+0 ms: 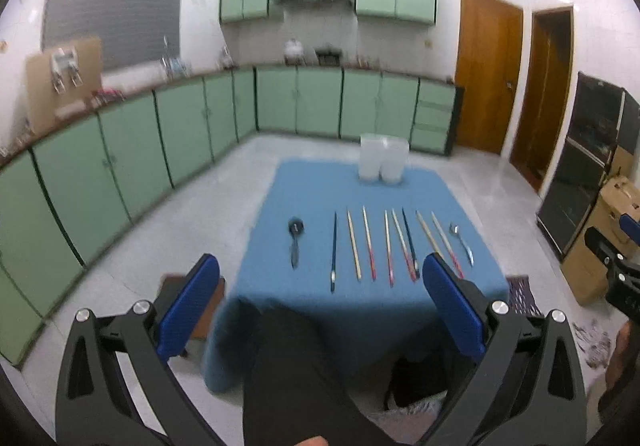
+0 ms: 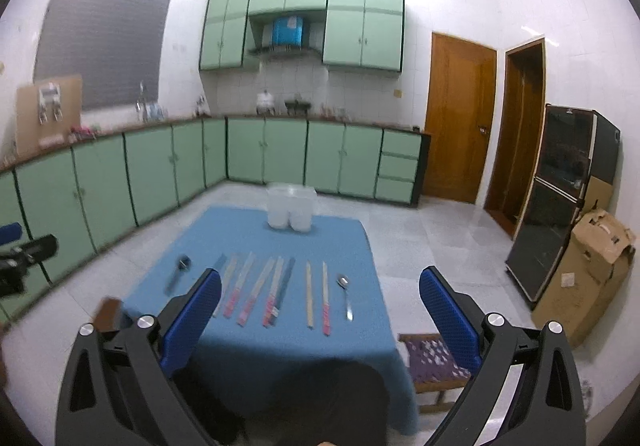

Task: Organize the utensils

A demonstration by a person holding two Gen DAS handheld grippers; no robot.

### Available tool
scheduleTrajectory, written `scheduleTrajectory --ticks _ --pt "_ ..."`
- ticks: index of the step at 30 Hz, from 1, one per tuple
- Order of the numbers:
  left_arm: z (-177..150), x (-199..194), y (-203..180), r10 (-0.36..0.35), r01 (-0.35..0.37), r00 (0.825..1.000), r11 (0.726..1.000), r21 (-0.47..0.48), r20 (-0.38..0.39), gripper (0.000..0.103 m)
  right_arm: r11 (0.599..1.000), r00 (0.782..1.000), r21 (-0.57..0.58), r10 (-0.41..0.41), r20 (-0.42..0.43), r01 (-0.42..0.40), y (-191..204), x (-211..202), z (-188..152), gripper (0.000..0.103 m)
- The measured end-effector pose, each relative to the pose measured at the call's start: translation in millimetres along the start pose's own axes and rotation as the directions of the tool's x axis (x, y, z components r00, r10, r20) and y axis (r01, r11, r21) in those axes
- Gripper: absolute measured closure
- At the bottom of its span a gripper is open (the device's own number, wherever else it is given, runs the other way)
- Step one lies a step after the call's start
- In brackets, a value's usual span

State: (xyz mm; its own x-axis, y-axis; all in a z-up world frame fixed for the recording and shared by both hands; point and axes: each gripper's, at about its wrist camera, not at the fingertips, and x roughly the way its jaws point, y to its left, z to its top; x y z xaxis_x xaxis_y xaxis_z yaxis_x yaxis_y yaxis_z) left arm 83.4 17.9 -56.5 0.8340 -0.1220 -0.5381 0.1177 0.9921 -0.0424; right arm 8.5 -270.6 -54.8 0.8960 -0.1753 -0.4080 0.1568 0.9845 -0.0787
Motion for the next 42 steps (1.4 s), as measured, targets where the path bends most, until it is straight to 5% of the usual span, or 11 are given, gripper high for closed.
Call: scheduleTrajectory --ticks 10,19,20,23,25,28,36,42 --pt "-11 141 46 -0.022 0.017 0.989 0.999 -0.039 -0.145 0.005 0.997 0.969 0.038 0.079 -0.236 -0.072 -30 138 -30 0.045" --pt "-32 264 57 0.02 -0.029 0.958 0.999 -0.026 -0.285 0.006 0.995 0.936 0.084 0.077 -0.344 -0.051 -56 250 -70 0.054" --pt "-32 273 58 0.021 -0.029 0.954 0.999 -0.021 -0.298 0.008 0.995 0.928 0.086 0.086 -0.363 -0.058 -58 265 -75 0.058" --pt "-38 315 59 -0.017 0.007 0.926 1.0 -0.028 -0.377 0.038 0.994 0.911 0.083 0.096 -0.401 -0.068 -62 298 -86 0.068" --pt "-45 334 59 -0.038 0.024 0.908 0.999 -0.04 -0.417 0.042 0.994 0.903 0.085 0.099 -0.418 -0.069 -64 313 -92 0.068" --pt "-52 353 58 -0.01 0.003 0.9 1.0 -0.017 -0.435 0.038 0.99 0.893 0.105 0.129 -0.431 -0.093 -68 328 -101 0.069" --pt "-52 366 50 0.021 -0.012 0.902 1.0 0.024 -0.431 0.005 0.989 0.89 0.114 0.139 -0.435 -0.099 -65 347 -115 0.075" --pt "-52 368 51 0.03 -0.012 0.894 0.999 0.042 -0.448 0.004 0.986 0.903 0.128 0.153 -0.401 -0.11 -68 345 -118 0.075"
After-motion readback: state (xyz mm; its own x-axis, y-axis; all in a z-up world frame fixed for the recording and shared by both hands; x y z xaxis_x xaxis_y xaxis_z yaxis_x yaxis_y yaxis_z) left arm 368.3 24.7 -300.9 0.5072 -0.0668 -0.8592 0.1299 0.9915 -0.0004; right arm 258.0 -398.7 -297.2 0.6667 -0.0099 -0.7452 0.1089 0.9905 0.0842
